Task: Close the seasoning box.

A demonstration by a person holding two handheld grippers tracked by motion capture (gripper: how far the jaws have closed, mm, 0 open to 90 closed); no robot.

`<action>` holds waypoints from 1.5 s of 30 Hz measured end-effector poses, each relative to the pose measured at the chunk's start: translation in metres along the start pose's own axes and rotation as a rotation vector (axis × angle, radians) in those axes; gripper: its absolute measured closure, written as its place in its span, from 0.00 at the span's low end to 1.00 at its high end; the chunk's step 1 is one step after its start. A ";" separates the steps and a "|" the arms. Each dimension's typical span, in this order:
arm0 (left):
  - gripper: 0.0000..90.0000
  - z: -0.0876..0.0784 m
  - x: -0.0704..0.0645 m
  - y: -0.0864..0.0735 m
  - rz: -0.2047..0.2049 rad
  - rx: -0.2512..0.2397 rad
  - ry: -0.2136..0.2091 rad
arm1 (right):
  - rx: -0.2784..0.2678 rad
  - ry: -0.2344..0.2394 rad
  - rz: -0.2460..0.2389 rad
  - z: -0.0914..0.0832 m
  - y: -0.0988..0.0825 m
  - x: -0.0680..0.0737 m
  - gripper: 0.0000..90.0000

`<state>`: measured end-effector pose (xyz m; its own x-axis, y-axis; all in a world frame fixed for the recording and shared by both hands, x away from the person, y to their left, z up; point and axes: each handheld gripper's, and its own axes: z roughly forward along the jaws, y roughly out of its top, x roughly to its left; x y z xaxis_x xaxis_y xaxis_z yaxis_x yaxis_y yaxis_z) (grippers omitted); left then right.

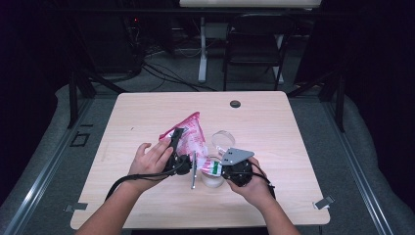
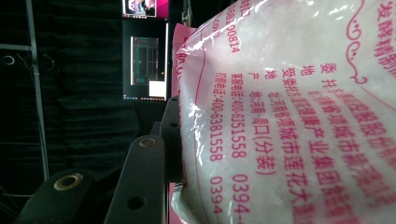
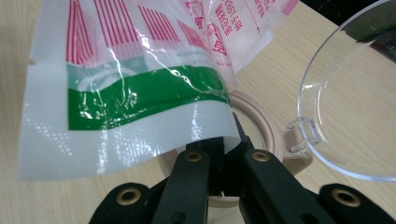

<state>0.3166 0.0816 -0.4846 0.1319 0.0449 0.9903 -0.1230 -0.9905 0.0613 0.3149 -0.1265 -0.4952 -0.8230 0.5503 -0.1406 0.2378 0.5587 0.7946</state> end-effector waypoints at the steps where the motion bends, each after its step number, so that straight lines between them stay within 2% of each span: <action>1: 0.73 0.000 0.000 0.000 -0.003 -0.002 0.000 | 0.000 0.000 0.000 0.000 0.000 0.000 1.00; 6: 0.73 0.000 0.002 0.001 0.003 -0.007 0.009 | 0.004 0.004 0.000 0.001 0.000 0.001 1.00; 7: 0.73 0.002 0.000 0.000 -0.002 -0.033 0.028 | 0.004 0.004 0.000 0.001 -0.001 0.001 1.00; 8: 0.73 -0.001 0.002 0.002 0.005 0.003 0.005 | 0.006 0.003 -0.002 0.001 0.000 0.000 1.00; 12: 0.73 -0.001 0.002 0.002 0.004 -0.005 0.010 | 0.005 -0.001 0.002 0.001 -0.001 0.000 1.00; 13: 0.73 -0.001 0.003 0.003 0.004 0.006 0.004 | 0.005 -0.002 0.002 0.001 -0.001 0.000 1.00; 17: 0.73 -0.001 0.004 0.003 0.004 -0.011 0.016 | 0.002 0.000 0.003 0.000 -0.001 -0.001 1.00; 19: 0.73 -0.002 0.005 0.004 0.008 -0.001 0.013 | -0.001 -0.003 0.006 -0.001 -0.001 -0.001 1.00; 25: 0.73 -0.001 0.003 0.005 -0.005 -0.009 0.008 | -0.004 -0.006 0.008 -0.001 -0.001 -0.002 1.00; 31: 0.73 -0.001 0.004 0.006 0.004 -0.002 0.007 | -0.003 -0.009 0.008 -0.002 -0.001 -0.002 1.00; 32: 0.73 -0.001 0.004 0.005 0.006 -0.016 0.019 | -0.002 -0.008 0.007 -0.002 -0.001 -0.002 1.00; 45: 0.73 -0.002 0.005 0.008 0.009 -0.012 0.013 | 0.000 -0.014 0.009 -0.003 -0.002 -0.003 1.00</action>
<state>0.3147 0.0740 -0.4786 0.1182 0.0375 0.9923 -0.1357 -0.9893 0.0535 0.3152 -0.1312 -0.4947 -0.8136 0.5640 -0.1414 0.2455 0.5537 0.7957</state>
